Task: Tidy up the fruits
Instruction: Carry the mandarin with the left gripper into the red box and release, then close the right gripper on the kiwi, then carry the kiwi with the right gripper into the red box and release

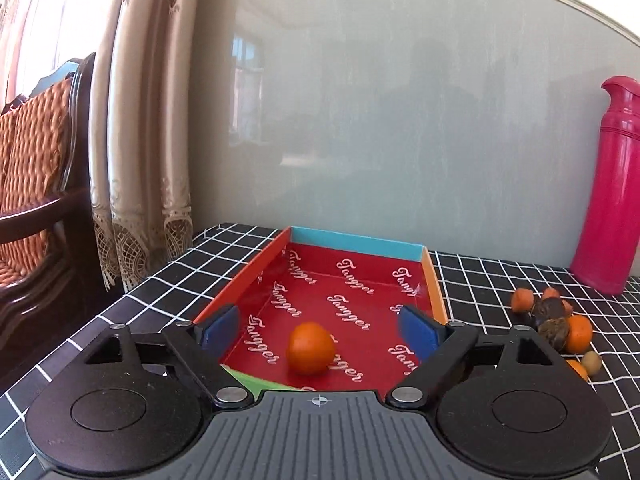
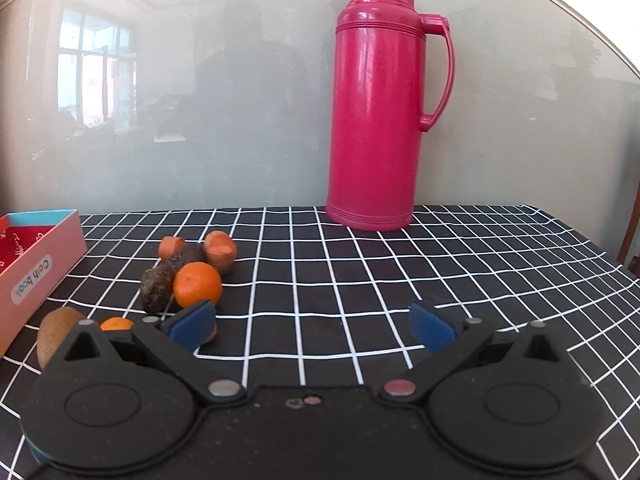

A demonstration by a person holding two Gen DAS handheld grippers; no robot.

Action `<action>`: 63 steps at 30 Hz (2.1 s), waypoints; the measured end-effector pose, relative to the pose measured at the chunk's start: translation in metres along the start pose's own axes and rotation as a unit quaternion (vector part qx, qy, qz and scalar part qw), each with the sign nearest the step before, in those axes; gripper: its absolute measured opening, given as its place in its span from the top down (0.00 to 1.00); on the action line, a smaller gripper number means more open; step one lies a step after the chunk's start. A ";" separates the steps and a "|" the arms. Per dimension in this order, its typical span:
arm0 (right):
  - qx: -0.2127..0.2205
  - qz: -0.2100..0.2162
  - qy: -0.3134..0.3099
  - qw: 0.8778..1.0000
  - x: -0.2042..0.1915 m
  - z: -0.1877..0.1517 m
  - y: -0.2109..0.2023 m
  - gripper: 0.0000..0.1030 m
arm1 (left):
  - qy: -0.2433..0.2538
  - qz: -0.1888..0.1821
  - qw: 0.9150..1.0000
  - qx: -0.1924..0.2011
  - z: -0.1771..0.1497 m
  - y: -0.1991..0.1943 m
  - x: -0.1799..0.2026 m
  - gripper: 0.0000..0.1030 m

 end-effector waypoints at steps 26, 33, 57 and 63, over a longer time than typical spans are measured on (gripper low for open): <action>0.054 0.107 -0.082 0.989 -0.106 0.015 -0.029 0.08 | 0.018 0.043 0.999 0.003 0.004 -0.035 -0.054 0.07; 0.030 0.136 -0.091 0.986 -0.140 0.013 -0.029 0.28 | 0.022 0.057 0.998 -0.010 0.000 -0.041 -0.078 0.07; -0.019 0.109 -0.159 0.981 -0.181 0.005 -0.001 0.40 | 0.005 0.081 0.997 -0.018 -0.001 -0.040 -0.120 0.07; -0.021 0.112 -0.193 0.974 -0.184 0.002 -0.012 0.44 | 0.005 0.080 0.997 -0.018 0.000 -0.039 -0.117 0.07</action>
Point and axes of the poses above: each gripper's, at about its wrist camera, not at the fingertips, and y roughly the way its jaws point, x to its right, z to its top, the point moved 6 cm from there along y, roughly the way its jaws point, and after that the axes turned 10 degrees about -y, right-handed, at the moved point
